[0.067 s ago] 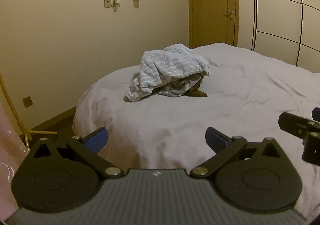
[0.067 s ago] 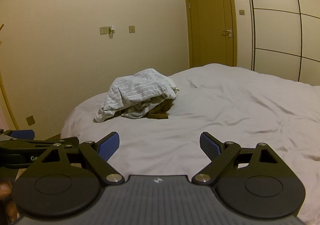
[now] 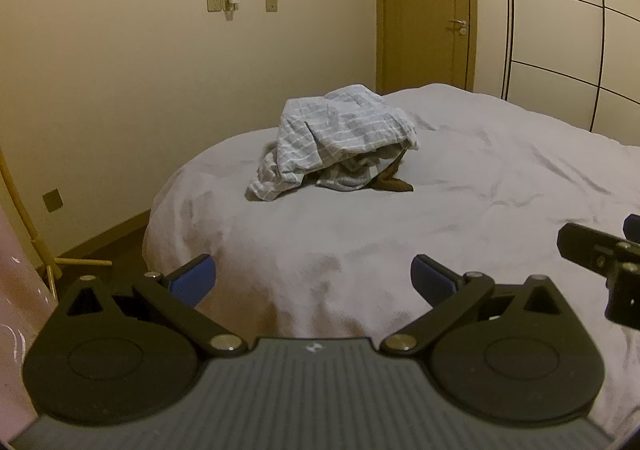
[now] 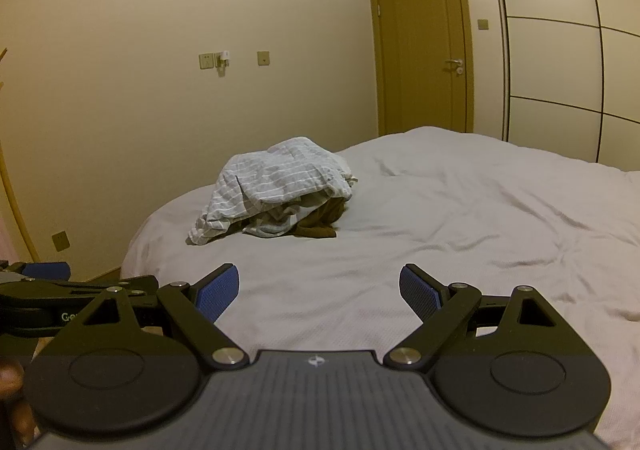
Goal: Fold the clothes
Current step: 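Move both tools toward the crumpled striped shirt on the bed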
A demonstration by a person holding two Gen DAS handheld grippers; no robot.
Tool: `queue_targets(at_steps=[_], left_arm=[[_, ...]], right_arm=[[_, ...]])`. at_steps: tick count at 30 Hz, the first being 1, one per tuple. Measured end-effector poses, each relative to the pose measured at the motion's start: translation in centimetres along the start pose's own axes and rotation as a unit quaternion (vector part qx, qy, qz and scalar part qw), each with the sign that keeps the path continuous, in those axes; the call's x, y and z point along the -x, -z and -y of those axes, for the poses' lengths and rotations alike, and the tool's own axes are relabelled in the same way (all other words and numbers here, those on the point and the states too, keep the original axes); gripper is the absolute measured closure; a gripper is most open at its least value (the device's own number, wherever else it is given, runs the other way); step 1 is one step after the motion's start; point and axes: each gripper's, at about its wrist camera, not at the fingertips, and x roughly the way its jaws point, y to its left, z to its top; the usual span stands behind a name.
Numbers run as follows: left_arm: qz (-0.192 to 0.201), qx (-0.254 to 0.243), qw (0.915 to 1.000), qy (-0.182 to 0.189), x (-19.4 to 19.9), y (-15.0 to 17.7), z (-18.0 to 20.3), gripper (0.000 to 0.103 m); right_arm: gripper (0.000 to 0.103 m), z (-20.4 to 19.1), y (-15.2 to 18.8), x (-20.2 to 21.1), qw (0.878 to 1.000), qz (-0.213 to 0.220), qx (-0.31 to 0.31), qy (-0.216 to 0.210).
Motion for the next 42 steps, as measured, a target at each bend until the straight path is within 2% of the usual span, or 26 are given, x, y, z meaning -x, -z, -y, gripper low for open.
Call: queue_targets(at_steps=[19, 30, 35, 42], left_arm=[[-0.009, 0.004, 0.9998, 0.017, -0.5, 0.7, 0.4, 0.001], [-0.019, -0.004, 0.9996, 0.022, -2.3, 0.8, 0.2, 0.001], [-0.012, -0.014, 0.9988, 0.046, -5.6, 0.4, 0.0, 0.001], [0.019, -0.02, 0.9982, 0.053, -15.1, -2.0, 0.0, 0.001]], right_arm=[[0.014, 0.4, 0.2, -0.3, 1.0, -0.003, -0.008, 0.003], [0.014, 1.1, 0.1, -1.7, 1.0, -0.003, -0.014, 0.01], [0.014, 1.5, -0.5, -4.8, 1.0, -0.002, -0.021, 0.013], [0.014, 2.3, -1.8, -13.5, 0.999, 0.032, 0.011, 0.0]])
